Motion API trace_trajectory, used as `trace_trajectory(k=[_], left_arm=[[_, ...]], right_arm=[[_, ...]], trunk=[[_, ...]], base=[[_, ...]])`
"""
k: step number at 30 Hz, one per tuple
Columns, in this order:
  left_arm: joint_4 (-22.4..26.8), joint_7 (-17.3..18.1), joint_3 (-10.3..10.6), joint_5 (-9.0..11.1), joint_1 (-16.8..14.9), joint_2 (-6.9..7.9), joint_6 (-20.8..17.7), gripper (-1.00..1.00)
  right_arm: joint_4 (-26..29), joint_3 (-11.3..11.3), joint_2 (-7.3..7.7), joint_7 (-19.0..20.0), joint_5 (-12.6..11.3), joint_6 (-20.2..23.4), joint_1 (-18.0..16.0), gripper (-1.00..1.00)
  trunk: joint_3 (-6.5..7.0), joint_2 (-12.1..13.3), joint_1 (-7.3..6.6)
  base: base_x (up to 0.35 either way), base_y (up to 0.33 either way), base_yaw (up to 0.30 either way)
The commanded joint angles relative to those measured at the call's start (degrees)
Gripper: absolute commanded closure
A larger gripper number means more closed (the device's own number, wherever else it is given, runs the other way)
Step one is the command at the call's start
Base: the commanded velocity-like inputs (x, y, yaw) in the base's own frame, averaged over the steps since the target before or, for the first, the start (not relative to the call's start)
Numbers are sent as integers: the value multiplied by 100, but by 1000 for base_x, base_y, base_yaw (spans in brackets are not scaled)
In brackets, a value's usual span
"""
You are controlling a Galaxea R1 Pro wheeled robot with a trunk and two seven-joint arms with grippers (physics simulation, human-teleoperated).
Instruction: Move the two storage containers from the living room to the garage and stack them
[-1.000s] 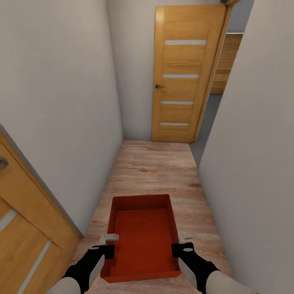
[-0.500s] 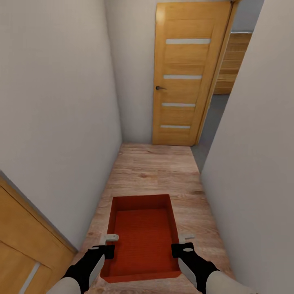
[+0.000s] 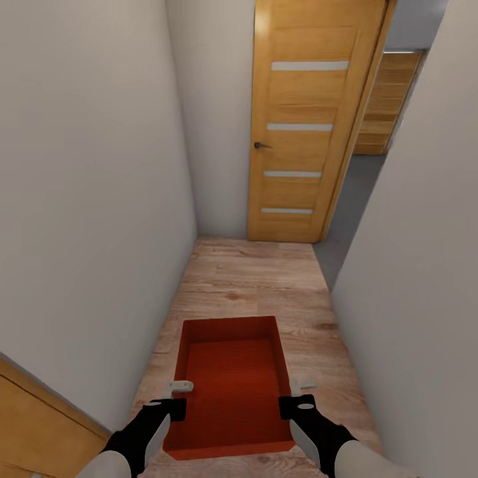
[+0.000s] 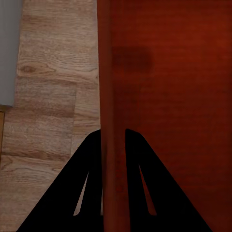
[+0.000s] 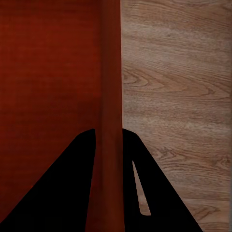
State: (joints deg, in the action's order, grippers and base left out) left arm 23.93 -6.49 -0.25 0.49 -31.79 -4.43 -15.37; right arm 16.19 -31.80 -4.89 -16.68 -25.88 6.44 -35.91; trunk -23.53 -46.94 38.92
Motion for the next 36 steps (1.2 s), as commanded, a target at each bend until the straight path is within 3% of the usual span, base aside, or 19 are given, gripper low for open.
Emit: trace_trajectory(k=[1, 36], left_arm=[[24, -63, -19, -136, -3, 4, -45, 100], [16, -63, -19, -133, -1, 9, -45, 100]], right_arm=[[-11, -54, 102, -118, -22, 42, -4, 100], [-11, -54, 102, -116, -22, 42, -4, 100]], trunk=[[-6, -5, 4], [-6, -5, 4]], base=[[323, 0, 0], [323, 0, 0]])
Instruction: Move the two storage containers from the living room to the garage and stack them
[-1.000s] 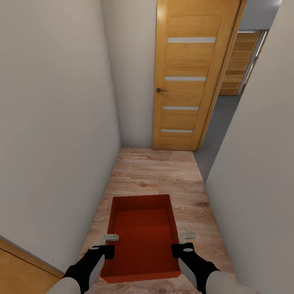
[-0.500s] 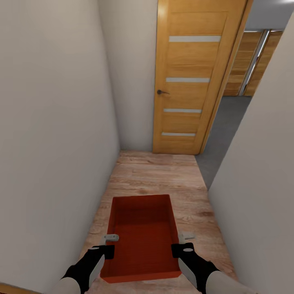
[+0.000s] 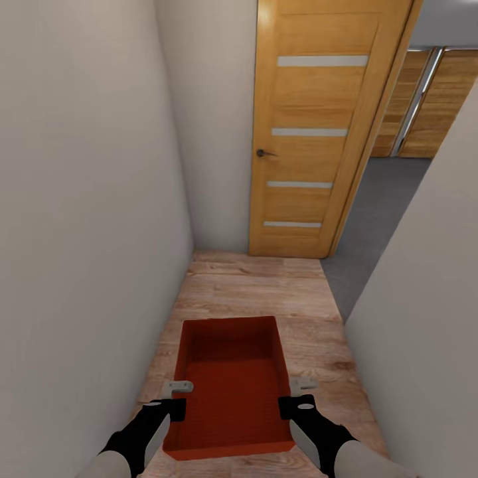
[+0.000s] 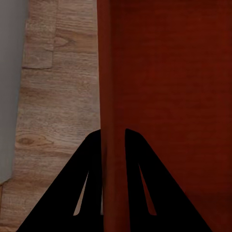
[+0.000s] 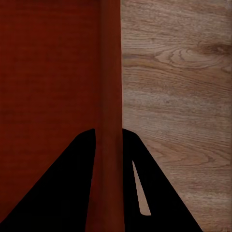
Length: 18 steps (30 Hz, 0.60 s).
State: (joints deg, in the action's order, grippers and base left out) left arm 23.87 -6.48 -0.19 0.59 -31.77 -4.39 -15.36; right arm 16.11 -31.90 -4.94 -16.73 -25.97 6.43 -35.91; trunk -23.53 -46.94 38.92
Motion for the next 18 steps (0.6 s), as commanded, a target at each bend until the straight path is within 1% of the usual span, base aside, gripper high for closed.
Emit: trace_trajectory(k=[1, 18], left_arm=[[22, -64, -25, -145, -3, 6, -46, 100], [20, -64, -25, -138, -4, -1, -46, 100]], right_arm=[[-2, -45, 107, -111, -14, 43, -3, 100], [-2, -45, 107, -111, -15, 43, -3, 100]], trunk=[[-6, -5, 4], [-6, -5, 4]], base=[[324, 0, 0], [323, 0, 0]])
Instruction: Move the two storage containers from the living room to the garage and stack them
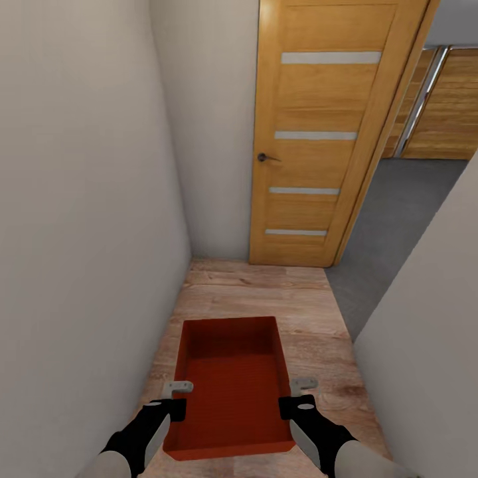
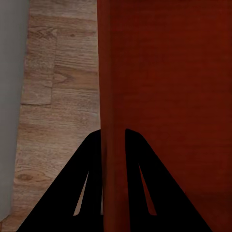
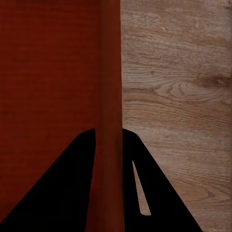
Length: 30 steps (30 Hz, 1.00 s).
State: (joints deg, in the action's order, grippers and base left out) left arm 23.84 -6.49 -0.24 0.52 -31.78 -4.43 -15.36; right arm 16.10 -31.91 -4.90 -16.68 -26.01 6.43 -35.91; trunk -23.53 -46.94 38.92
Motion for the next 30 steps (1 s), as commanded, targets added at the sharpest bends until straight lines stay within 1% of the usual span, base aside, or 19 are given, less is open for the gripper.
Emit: trace_trajectory(k=[1, 30], left_arm=[[21, -63, -20, -131, -2, 4, -46, 100], [15, -63, -20, -131, -2, 4, -46, 100]], right_arm=[[-2, -43, 103, -116, -13, 43, -4, 100], [-2, -43, 99, -116, -12, 43, -4, 100]], trunk=[[-6, -5, 4], [-6, -5, 4]], base=[[323, 0, 0], [323, 0, 0]])
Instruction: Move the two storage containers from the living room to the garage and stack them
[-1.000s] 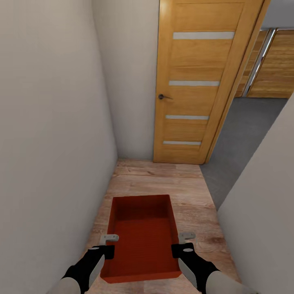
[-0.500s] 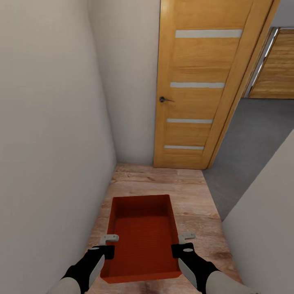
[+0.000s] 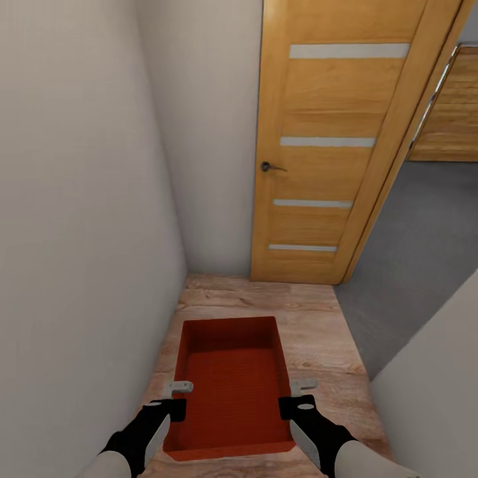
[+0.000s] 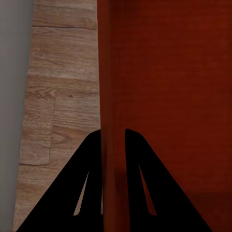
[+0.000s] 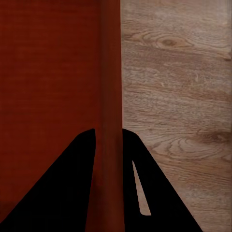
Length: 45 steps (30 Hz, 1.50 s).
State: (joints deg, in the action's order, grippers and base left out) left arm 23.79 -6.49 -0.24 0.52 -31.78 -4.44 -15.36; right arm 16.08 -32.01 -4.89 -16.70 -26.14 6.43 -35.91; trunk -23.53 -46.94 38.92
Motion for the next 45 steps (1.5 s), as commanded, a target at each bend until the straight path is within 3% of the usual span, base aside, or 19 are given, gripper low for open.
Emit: trace_trajectory(k=[1, 23, 36, 45], left_arm=[[20, -63, -20, -131, -3, 4, -46, 100], [79, -55, -20, -138, 1, 4, -37, 100], [84, -55, -20, -139, 0, 4, -37, 100], [90, -55, -20, -139, -1, 2, -37, 100]], right_arm=[[0, -33, 100, -114, 2, 42, -4, 100], [0, -33, 102, -114, 4, 42, -4, 100], [0, -33, 102, -119, 1, 42, -4, 100], [0, -33, 95, -125, 4, 44, -4, 100]], trunk=[[-6, -5, 4], [-6, -5, 4], [-6, -5, 4], [-6, -5, 4]], base=[[323, 0, 0], [322, 0, 0], [38, 0, -7], [0, 0, -243]])
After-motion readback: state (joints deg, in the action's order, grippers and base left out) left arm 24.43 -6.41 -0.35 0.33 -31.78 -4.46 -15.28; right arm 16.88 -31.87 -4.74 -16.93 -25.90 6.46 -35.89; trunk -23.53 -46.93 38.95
